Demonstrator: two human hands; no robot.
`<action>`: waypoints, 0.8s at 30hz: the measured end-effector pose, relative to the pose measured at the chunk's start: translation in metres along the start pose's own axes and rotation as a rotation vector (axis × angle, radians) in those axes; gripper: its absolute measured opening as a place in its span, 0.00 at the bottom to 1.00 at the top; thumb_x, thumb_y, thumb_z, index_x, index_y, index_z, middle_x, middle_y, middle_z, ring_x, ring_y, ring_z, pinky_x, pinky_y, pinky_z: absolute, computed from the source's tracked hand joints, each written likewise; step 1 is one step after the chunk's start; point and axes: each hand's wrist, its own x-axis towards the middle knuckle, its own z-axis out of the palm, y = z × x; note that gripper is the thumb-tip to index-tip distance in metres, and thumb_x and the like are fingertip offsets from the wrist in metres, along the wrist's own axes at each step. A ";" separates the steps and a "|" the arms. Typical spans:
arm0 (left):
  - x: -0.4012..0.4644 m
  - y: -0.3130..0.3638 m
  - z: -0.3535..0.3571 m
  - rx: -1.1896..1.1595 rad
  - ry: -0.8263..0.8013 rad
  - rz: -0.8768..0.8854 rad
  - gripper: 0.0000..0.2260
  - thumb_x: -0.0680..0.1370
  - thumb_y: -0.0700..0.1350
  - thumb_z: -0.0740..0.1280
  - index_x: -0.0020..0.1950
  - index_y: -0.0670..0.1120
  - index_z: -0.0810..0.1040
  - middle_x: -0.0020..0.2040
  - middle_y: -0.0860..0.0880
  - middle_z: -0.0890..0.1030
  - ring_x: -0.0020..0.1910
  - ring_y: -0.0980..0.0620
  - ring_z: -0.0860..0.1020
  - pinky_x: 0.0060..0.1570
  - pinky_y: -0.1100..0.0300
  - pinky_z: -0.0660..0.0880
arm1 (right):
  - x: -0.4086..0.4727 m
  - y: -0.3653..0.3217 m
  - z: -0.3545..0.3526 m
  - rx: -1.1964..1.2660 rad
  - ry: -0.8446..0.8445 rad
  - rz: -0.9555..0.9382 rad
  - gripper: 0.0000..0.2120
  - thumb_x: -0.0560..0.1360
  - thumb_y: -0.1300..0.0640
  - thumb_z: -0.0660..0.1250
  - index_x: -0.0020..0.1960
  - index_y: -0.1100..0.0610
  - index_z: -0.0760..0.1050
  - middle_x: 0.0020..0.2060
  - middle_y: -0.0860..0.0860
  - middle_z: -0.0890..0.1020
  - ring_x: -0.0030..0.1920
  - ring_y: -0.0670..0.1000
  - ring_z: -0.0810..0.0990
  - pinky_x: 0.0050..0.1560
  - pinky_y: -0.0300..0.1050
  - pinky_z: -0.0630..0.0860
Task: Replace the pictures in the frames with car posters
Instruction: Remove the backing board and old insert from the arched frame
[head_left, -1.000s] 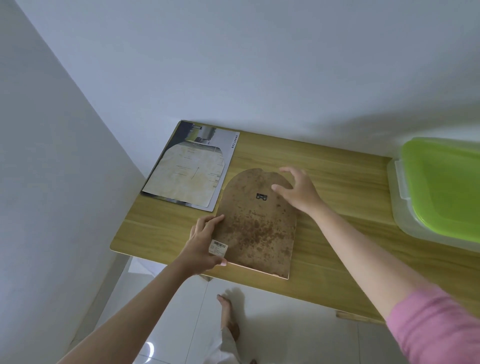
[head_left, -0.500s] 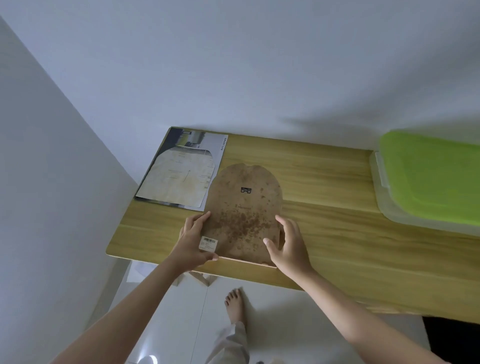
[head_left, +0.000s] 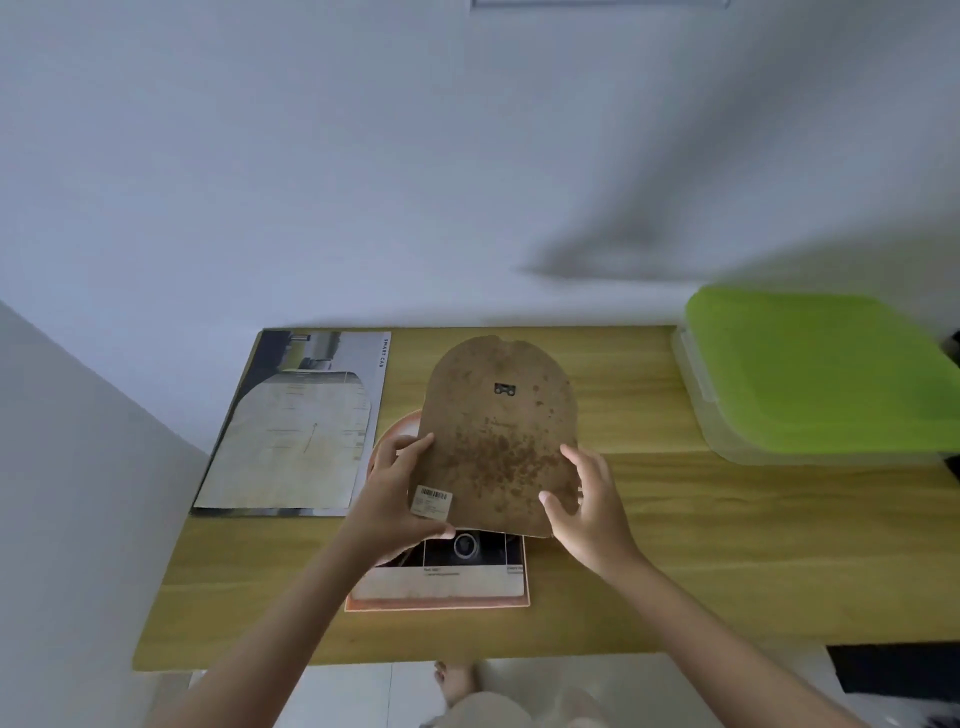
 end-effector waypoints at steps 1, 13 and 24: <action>0.010 0.007 0.005 -0.011 -0.021 0.011 0.47 0.60 0.48 0.80 0.73 0.49 0.59 0.62 0.57 0.60 0.61 0.52 0.67 0.56 0.59 0.76 | 0.003 0.003 -0.007 0.001 0.018 0.025 0.27 0.72 0.60 0.70 0.70 0.56 0.66 0.66 0.52 0.67 0.66 0.50 0.68 0.67 0.46 0.67; 0.065 0.079 0.096 0.028 -0.132 -0.053 0.40 0.62 0.54 0.78 0.68 0.42 0.66 0.60 0.49 0.67 0.55 0.51 0.70 0.56 0.60 0.74 | 0.036 0.065 -0.089 -0.036 0.041 0.304 0.26 0.73 0.67 0.65 0.70 0.57 0.67 0.73 0.53 0.61 0.73 0.53 0.60 0.72 0.44 0.56; 0.079 0.091 0.132 0.286 -0.060 -0.174 0.30 0.65 0.57 0.74 0.62 0.43 0.73 0.63 0.49 0.69 0.60 0.47 0.70 0.57 0.52 0.74 | 0.054 0.112 -0.089 -0.400 -0.083 0.217 0.26 0.74 0.56 0.65 0.71 0.53 0.65 0.73 0.54 0.62 0.68 0.62 0.62 0.69 0.53 0.58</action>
